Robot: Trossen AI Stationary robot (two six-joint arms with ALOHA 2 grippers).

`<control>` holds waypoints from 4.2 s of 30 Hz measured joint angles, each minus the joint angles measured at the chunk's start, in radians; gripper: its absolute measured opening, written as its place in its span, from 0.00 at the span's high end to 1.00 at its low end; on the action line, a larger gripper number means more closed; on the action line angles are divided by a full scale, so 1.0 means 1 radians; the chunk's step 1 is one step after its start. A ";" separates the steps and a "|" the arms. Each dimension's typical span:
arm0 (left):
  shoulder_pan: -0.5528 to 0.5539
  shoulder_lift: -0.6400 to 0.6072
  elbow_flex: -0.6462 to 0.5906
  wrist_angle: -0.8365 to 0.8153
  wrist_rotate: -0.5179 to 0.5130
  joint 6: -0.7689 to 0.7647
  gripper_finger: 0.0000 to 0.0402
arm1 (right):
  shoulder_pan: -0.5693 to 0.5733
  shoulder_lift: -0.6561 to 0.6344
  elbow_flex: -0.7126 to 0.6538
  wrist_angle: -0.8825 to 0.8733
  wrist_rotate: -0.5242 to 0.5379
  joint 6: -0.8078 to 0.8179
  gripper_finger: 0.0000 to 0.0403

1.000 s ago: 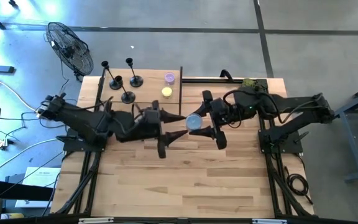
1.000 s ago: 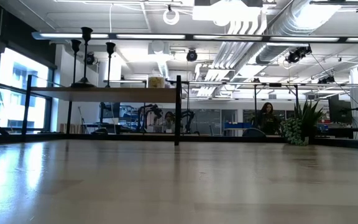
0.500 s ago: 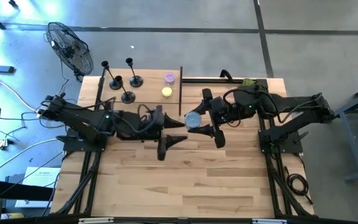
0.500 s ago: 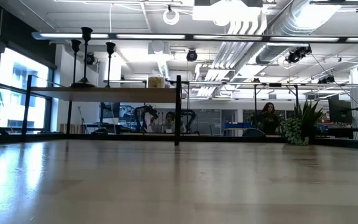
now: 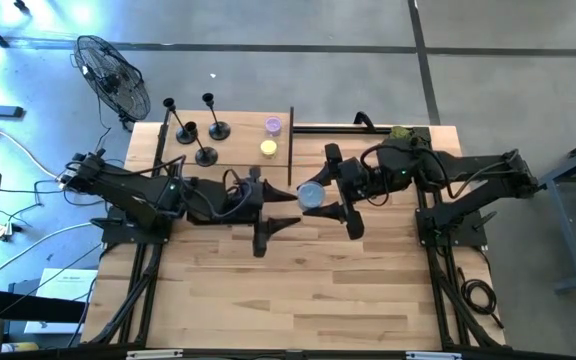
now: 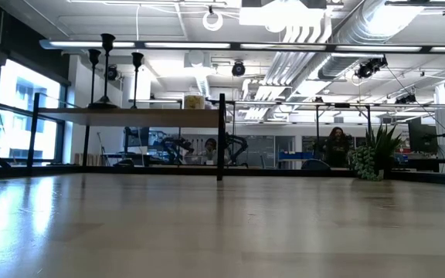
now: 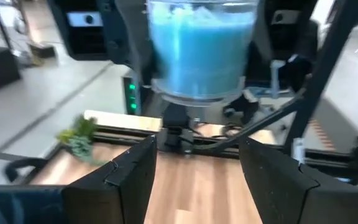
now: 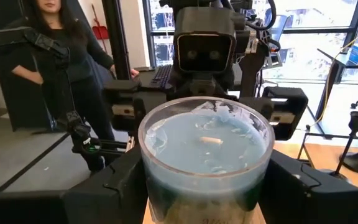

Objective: Pick & Place candle stick holders
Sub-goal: Put the blue candle on the shelf

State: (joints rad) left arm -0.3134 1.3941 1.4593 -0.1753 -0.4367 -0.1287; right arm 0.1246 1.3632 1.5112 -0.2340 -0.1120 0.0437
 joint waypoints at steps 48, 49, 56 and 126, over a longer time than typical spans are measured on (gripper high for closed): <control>0.056 0.070 0.000 0.151 0.144 0.151 0.44 | 0.000 0.000 -0.001 -0.026 -0.009 0.000 0.45; 0.056 0.069 0.000 0.151 0.145 0.151 0.43 | 0.000 0.000 -0.001 -0.026 -0.009 0.000 0.45; 0.056 0.069 0.000 0.151 0.161 0.147 0.28 | 0.000 0.000 -0.001 -0.026 -0.009 -0.003 0.45; 0.058 0.095 0.001 0.269 -0.010 0.045 0.12 | 0.000 0.000 -0.003 -0.008 -0.009 -0.019 0.45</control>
State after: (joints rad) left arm -0.2554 1.4891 1.4603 0.0940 -0.4467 -0.0836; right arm 0.1249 1.3632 1.5082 -0.2416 -0.1206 0.0250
